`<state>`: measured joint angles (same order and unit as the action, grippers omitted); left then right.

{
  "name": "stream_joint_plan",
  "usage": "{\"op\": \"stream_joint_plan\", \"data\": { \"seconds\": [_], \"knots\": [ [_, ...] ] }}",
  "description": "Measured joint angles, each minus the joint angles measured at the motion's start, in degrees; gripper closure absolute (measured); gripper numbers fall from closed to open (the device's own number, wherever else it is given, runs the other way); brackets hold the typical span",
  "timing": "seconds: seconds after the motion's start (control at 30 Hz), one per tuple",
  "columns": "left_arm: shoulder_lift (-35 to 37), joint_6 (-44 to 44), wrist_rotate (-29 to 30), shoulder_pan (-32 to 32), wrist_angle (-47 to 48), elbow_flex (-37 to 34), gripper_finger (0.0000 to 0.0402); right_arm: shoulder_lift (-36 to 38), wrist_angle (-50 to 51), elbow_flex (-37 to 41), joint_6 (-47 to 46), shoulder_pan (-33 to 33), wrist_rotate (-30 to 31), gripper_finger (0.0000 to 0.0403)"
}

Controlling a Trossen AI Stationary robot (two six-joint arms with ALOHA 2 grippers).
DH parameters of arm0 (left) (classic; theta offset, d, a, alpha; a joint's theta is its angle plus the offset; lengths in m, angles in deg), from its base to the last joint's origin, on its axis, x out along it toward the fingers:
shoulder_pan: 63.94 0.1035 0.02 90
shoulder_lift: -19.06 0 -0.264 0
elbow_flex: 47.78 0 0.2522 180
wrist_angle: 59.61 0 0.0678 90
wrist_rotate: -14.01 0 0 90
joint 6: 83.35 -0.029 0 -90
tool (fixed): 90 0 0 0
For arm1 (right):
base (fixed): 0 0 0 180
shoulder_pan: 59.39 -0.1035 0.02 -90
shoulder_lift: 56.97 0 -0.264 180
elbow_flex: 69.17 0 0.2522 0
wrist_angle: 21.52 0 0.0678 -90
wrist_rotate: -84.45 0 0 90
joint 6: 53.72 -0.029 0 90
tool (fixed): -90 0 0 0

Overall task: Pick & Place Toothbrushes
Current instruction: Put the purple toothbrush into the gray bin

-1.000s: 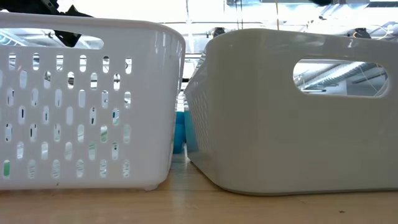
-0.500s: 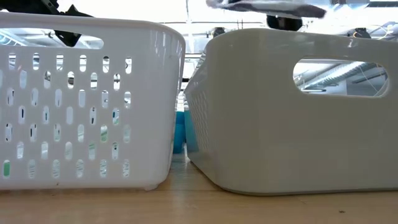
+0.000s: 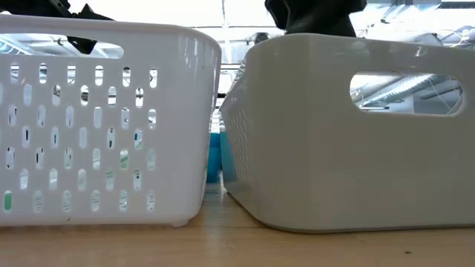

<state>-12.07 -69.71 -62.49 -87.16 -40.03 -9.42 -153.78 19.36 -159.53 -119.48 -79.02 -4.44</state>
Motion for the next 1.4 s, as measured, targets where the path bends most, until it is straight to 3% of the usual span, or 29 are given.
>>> {"op": "stream_joint_plan", "data": {
  "seconds": [0.5, 1.4],
  "knots": [
    [-0.01, 0.01, 0.02, -0.01, -0.01, -0.01, 0.0131, -6.2, 1.96, 0.04, 4.21, 1.71, -3.0, 0.0403],
    [0.01, 0.05, 0.07, 0.0, 0.0, 0.0, 0.0131, -6.22, -3.35, 0.07, 8.34, 2.18, -7.37, 0.0403]
  ]
}}
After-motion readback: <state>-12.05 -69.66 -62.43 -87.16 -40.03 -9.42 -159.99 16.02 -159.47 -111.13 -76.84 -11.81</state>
